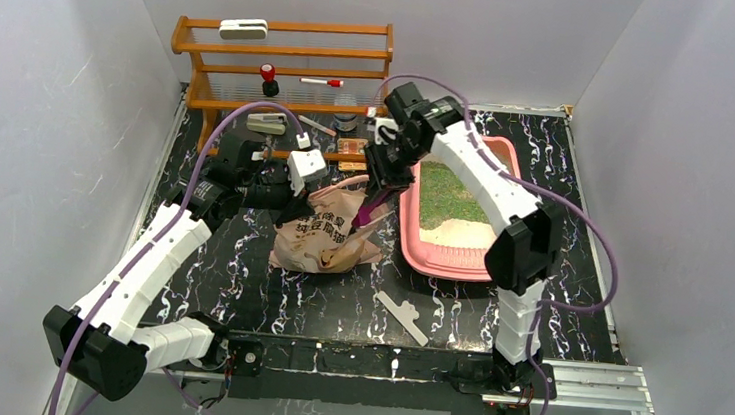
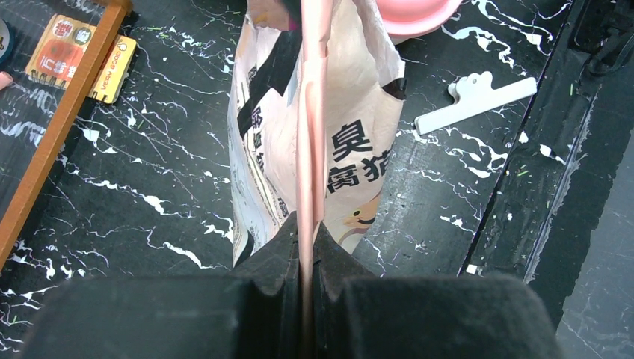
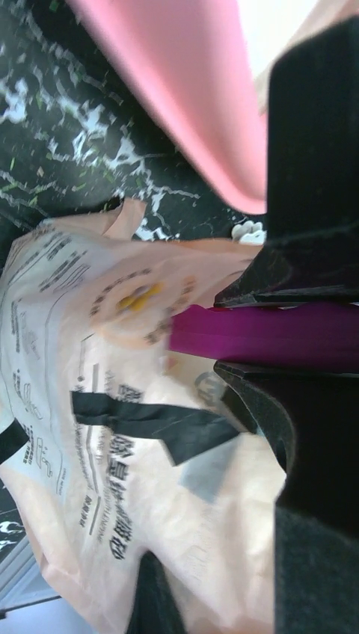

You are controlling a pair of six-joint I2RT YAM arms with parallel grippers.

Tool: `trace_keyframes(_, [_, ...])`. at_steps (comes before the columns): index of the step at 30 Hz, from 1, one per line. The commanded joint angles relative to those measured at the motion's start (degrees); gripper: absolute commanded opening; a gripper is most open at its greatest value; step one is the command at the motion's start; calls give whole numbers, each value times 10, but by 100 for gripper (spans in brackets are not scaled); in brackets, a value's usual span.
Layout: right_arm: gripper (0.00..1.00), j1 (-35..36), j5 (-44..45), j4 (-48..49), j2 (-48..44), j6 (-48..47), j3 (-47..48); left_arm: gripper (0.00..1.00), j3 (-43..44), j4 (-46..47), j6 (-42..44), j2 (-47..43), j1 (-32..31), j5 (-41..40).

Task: Fill the litter box with clean litter
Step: 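Scoop the cat litter from the cat litter bag.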

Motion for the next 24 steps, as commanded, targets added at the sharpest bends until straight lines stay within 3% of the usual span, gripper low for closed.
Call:
trace_keyframes(1, [0, 42, 4, -4, 71, -28, 14, 0, 17, 14, 8, -7, -3, 46])
trace_keyframes(6, [0, 52, -39, 7, 99, -30, 49, 0, 15, 15, 10, -7, -3, 38])
trace_keyframes(18, [0, -44, -198, 193, -53, 45, -86, 0, 13, 26, 3, -13, -3, 43])
trace_keyframes(20, [0, -46, -138, 149, -55, 35, -65, 0, 12, 27, 1, -14, -3, 43])
trace_keyframes(24, [0, -8, 70, 49, -19, 22, -12, 0, 9, 30, 0, -15, -3, 40])
